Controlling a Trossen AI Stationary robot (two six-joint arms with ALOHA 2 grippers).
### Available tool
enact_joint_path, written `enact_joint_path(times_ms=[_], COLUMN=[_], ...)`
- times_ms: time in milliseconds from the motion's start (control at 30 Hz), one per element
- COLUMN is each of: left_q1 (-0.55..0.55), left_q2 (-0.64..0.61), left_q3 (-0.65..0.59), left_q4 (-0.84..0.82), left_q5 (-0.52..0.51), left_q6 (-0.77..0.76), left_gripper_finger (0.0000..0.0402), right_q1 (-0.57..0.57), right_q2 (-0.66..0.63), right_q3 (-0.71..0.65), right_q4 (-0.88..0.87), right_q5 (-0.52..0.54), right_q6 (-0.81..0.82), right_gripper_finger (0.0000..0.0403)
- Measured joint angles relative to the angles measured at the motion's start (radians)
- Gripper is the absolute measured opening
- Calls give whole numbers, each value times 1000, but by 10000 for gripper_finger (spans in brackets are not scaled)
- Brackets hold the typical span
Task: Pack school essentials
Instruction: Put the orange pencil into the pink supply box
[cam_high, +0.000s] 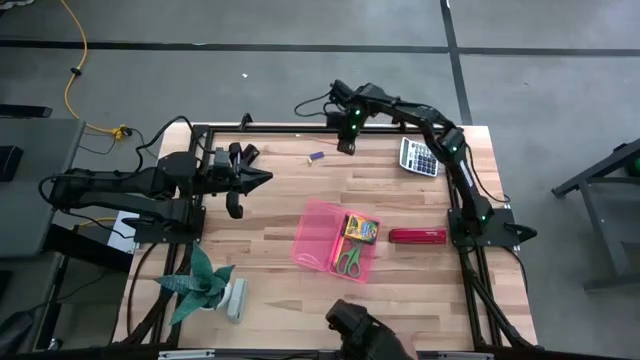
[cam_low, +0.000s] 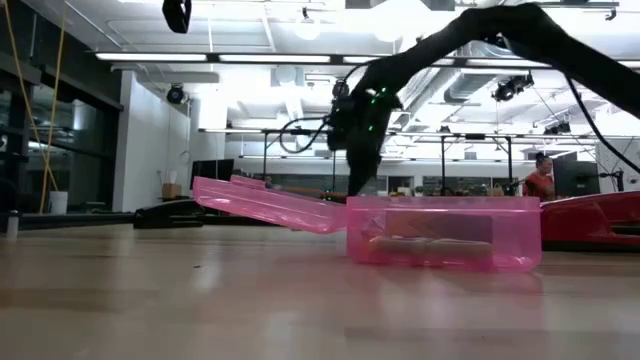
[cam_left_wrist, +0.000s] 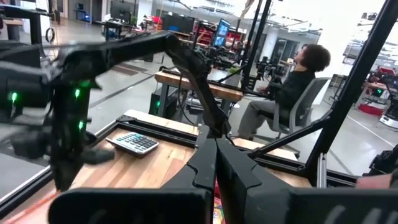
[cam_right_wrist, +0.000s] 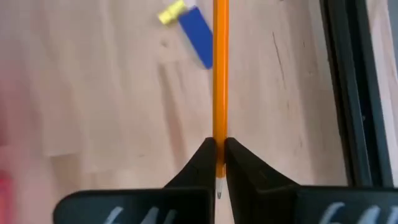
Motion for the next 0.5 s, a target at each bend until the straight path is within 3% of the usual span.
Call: enact_joint_path(times_ms=[167,267,333,500], left_q1=[0,0,0,0], left_q2=[0,0,0,-1], left_q3=[0,0,0,-24], left_q4=[0,-3,-4,47], left_q5=[1,2,19,63], left_q6=[26,27,35,41], left_gripper_finger=[0,0,0,0], right_q1=[8,30,52,124], right_q2=[-84,-160,-229,-520], right_q3=[-4,-89,-211,-660], right_q4=[-47,-13,63,404], right_q5=[-132,-188,-187,-185], right_q6=[54,85,131,357], right_gripper_finger=[1,1,1,1])
